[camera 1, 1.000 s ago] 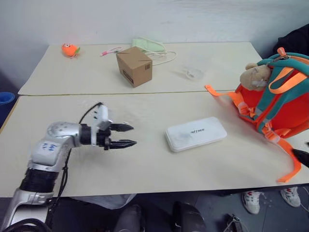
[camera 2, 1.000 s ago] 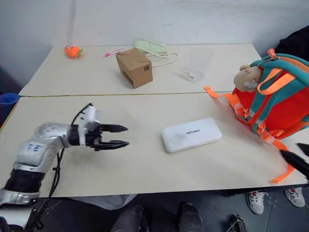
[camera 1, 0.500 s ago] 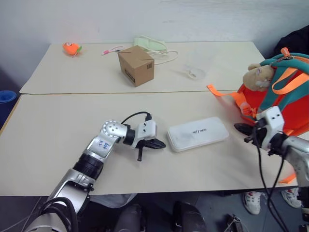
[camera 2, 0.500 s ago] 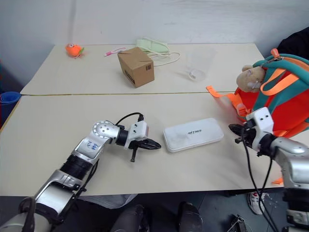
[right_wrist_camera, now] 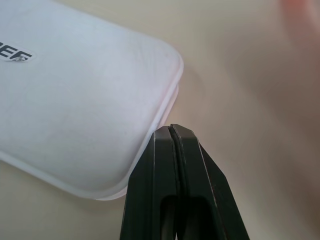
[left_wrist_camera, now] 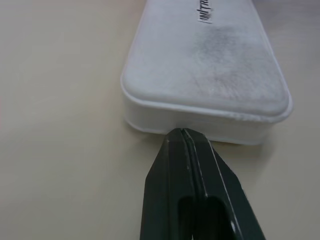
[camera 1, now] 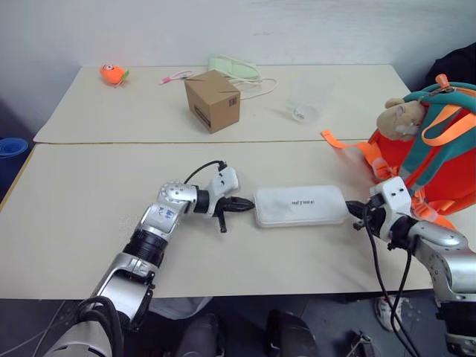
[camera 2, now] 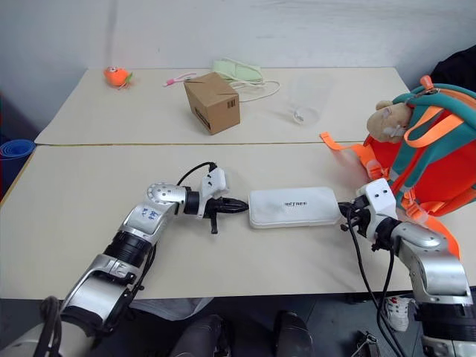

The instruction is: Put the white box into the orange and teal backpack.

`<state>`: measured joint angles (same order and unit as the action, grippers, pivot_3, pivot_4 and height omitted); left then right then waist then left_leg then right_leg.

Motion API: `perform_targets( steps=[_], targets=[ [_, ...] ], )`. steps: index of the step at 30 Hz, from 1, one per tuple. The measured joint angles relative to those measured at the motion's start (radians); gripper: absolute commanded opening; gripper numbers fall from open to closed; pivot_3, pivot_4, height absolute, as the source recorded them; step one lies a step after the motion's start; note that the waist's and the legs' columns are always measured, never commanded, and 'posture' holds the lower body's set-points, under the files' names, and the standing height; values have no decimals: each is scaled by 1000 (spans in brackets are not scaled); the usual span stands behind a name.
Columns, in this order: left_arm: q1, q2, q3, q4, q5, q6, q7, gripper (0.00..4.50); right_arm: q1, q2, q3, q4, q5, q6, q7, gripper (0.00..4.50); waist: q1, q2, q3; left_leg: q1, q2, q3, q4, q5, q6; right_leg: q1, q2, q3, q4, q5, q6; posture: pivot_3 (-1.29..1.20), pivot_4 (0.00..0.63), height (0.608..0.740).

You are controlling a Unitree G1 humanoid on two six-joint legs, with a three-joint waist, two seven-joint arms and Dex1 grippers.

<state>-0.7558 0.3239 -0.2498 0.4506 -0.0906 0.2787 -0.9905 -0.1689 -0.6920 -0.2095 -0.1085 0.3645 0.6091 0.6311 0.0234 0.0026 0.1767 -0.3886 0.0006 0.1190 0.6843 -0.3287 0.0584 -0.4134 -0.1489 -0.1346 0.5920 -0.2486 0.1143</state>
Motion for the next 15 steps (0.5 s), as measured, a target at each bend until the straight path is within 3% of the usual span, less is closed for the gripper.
perform_targets(
  steps=[2, 9, 15],
  targets=[
    [-22, 10, 0, 29, 12, 8, 4, 569, 15, 10, -4, -29, 2, 8, -15, 0, -1, 0, 0, 0, 0, 0, 0, 0, 0, 0, 0, 0, 0, 0, 0, 0, 150, 740],
    [-23, 91, 36, 31, -34, 128, -95, 2662, 53, 13, -25, -45, 2, 5, -26, 0, -10, 0, 0, 0, 0, 0, -1, 0, 0, 0, 1, 0, 0, 0, 0, 0, 150, 740],
    [-29, 93, 167, 7, -239, 613, -127, 4477, 64, 16, -25, -39, -10, -30, -26, 0, -18, 0, 0, 0, 0, 0, -1, 0, 0, 0, 1, 0, 0, 0, 0, 0, 150, 740]
  ],
)
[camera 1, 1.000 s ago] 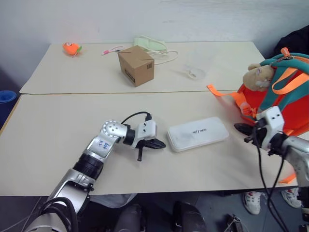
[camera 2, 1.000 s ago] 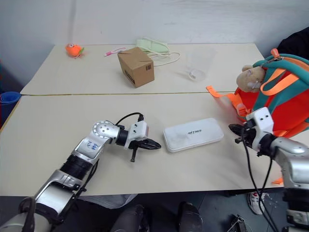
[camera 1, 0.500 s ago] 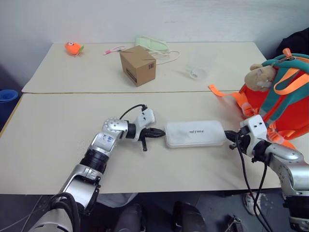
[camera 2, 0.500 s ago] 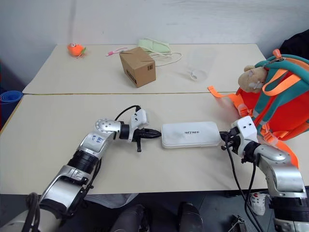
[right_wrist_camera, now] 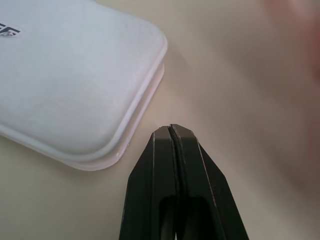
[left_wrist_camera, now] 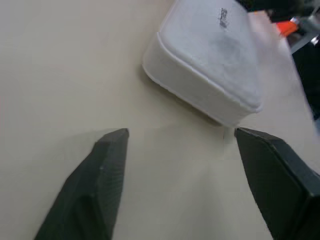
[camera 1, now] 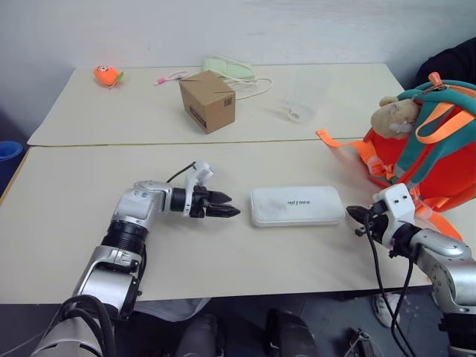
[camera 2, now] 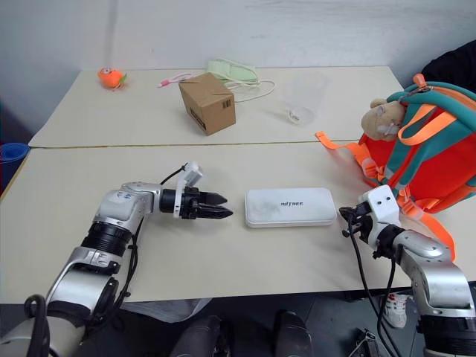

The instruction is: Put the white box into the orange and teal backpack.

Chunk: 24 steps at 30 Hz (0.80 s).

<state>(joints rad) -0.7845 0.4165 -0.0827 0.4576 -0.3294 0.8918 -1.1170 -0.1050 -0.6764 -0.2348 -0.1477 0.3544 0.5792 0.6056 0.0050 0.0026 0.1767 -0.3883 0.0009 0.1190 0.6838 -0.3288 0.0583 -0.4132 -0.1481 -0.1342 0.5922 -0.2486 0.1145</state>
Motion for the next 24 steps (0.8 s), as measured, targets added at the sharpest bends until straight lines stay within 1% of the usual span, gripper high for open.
perform_targets(
  steps=[2, 4, 9, 13, 15, 18, 21, 24],
  targets=[
    [-26, -15, 30, 1, -35, 153, 45, 4477, 2, 2, 2, 9, -4, -15, 0, 0, 1, 0, 0, 1, -1, 0, 0, 0, 0, 1, 0, 0, 0, 0, 0, 0, 150, 740],
    [-44, -31, 50, 2, -57, 251, 88, 4477, 2, 2, 15, 20, -17, -38, 1, 0, 0, 0, 0, 2, -1, -1, 0, 0, 0, 2, 0, 1, 0, 0, 1, 0, 150, 740],
    [-52, -98, 104, 24, -95, 319, 166, 4477, 2, 35, 44, 45, -46, -96, -1, 0, 5, 0, 0, 2, -2, -1, 0, 0, 0, 3, 0, 2, 0, 0, 1, 0, 150, 740],
    [-70, -129, 76, 28, -99, 347, 179, 4477, -5, 69, 57, 51, -68, -121, -22, 0, 10, 0, 0, 3, -2, -1, 0, 1, 0, 3, 0, 2, 0, 0, 1, 0, 150, 740],
    [-81, -171, 65, 39, -97, 337, 203, 4477, -11, 92, 66, 50, -85, -125, -41, 0, 12, -1, -1, 4, -2, -1, 0, 1, 0, 5, 0, 2, 0, 0, 1, 0, 150, 740],
    [-117, -237, 85, 104, -100, 330, 250, 4477, -13, 114, 77, 35, -100, -125, -61, 0, 16, -2, -2, 5, -2, -1, 0, 1, -1, 5, -1, 3, 0, 1, 1, 0, 150, 740],
    [-138, -260, 123, 156, -109, 328, 281, 3901, -5, 123, 79, 22, -101, -126, -64, 0, 16, -2, -2, 5, -2, -1, 0, 1, -1, 5, -1, 2, 0, 1, 1, 0, 150, 740],
    [-148, -266, 157, 206, -116, 329, 299, 2962, 21, 135, 71, 1, -99, -140, -67, 0, 16, -2, -2, 3, -2, -2, 0, 1, -1, 3, 0, 2, 0, 1, 1, 0, 150, 740]
  ],
)
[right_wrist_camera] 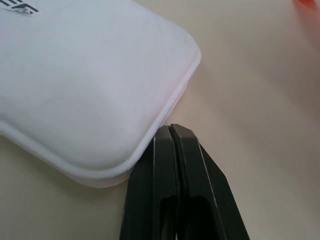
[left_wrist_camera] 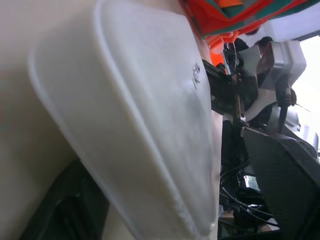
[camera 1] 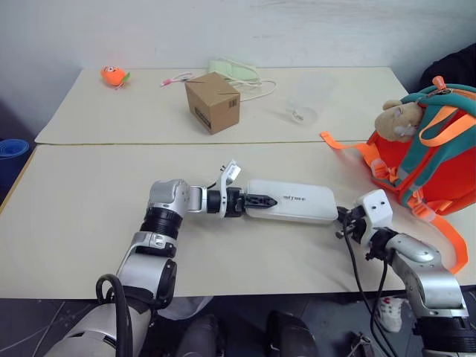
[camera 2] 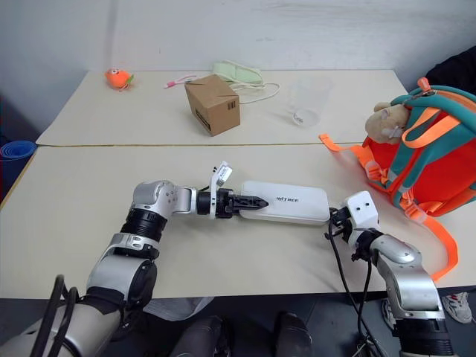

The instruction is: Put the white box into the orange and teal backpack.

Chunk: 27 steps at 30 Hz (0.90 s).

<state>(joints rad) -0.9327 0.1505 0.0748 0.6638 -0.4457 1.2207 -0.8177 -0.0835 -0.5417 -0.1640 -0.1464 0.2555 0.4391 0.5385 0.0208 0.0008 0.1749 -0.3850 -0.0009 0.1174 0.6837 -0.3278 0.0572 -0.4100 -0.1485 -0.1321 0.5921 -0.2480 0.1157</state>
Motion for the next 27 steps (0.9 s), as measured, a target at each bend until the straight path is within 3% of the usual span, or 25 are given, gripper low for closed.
perform_targets(
  steps=[5, 8, 12, 15, 18, 22, 27],
  targets=[
    [-6, -9, 45, 25, -38, 13, -10, 1519, 26, 3, -6, -11, 0, -21, -5, 0, 1, 0, 0, -1, 0, 0, 0, 0, 0, 0, 0, 0, -1, 0, 0, 0, 150, 740],
    [-9, -6, 43, 12, -47, 30, -19, 1337, 50, 8, -14, -30, 2, -22, -8, 0, 1, 0, 0, -1, 0, 0, 0, 0, 0, -1, 0, 0, 0, 0, 0, 0, 150, 740],
    [-2, 15, 42, -40, -76, 84, -26, 1336, 237, -4, -81, -206, 59, 16, 19, 897, 5, 0, 0, -4, 0, -1, -1, 0, -1, -3, 1, -1, -1, 0, 0, 0, 150, 740],
    [10, 70, 83, -84, -109, 113, -26, 1336, 367, -2, -236, -326, 144, 79, 11, 1959, -2, 0, 1, -3, -1, 1, -1, 0, 0, -3, 0, 0, -1, 0, 1, 0, 150, 740],
    [43, 119, 145, -152, -151, 141, -22, 1336, 404, 0, -416, -389, 239, 138, -24, 3031, -11, 0, 1, -1, 0, 1, -1, 0, 0, -2, 0, 2, 0, 1, 1, 0, 150, 740],
    [81, 151, 229, -221, -197, 177, 6, 1336, 320, -8, -532, -378, 336, 202, -77, 4420, -12, 0, 1, -1, 1, 0, -1, -2, -4, -3, 0, 7, 0, 0, 1, 0, 150, 740],
    [118, 164, 314, -333, -267, 209, 44, 1336, 144, -81, -546, -232, 350, 238, -122, 4500, -11, 0, 1, -2, 0, 1, -1, -1, -1, -3, 0, 10, 0, 0, 0, 0, 150, 740]
  ],
)
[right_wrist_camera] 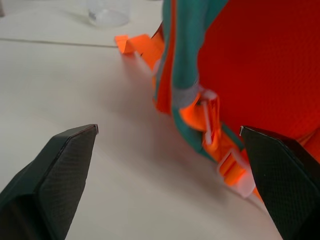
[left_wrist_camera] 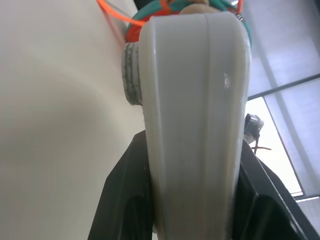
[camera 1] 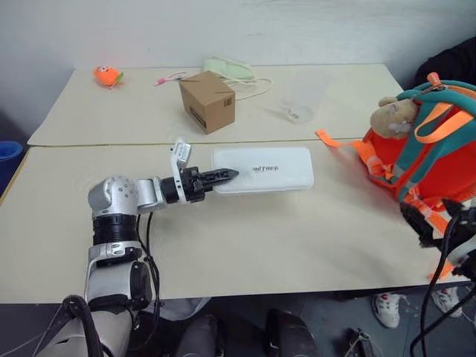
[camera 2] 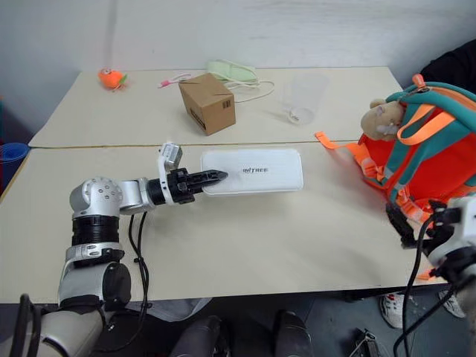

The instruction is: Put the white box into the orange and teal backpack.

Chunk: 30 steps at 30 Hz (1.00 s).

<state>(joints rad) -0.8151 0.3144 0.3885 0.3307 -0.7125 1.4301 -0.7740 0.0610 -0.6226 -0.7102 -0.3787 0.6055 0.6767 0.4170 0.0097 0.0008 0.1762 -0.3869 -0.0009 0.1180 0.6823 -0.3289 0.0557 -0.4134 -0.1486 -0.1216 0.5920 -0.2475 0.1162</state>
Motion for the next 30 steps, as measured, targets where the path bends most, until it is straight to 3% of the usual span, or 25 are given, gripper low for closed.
perform_targets(
  steps=[15, 18, 30],
  targets=[
    [45, 7, 100, -159, -122, 35, 128, 1336, -419, -42, 234, 438, -138, -114, -3, 4500, -6, 0, 0, 0, -1, 2, 0, 1, 1, 0, 1, -7, 0, 0, 0, 0, 150, 740],
    [34, 30, 105, -157, -131, 31, 131, 1336, -496, -37, 256, 511, -152, -168, 16, 3922, -10, 0, 0, 0, -1, 2, 0, 2, 1, 0, 1, -8, 0, 0, 1, 0, 150, 740],
    [32, 63, 60, -133, -123, -90, 147, 1336, -460, -35, 323, 484, -139, -208, 172, 17, -12, 0, 0, 0, 0, 2, 0, 2, 0, 0, 1, -8, 0, 0, 1, 0, 150, 740]
  ],
)
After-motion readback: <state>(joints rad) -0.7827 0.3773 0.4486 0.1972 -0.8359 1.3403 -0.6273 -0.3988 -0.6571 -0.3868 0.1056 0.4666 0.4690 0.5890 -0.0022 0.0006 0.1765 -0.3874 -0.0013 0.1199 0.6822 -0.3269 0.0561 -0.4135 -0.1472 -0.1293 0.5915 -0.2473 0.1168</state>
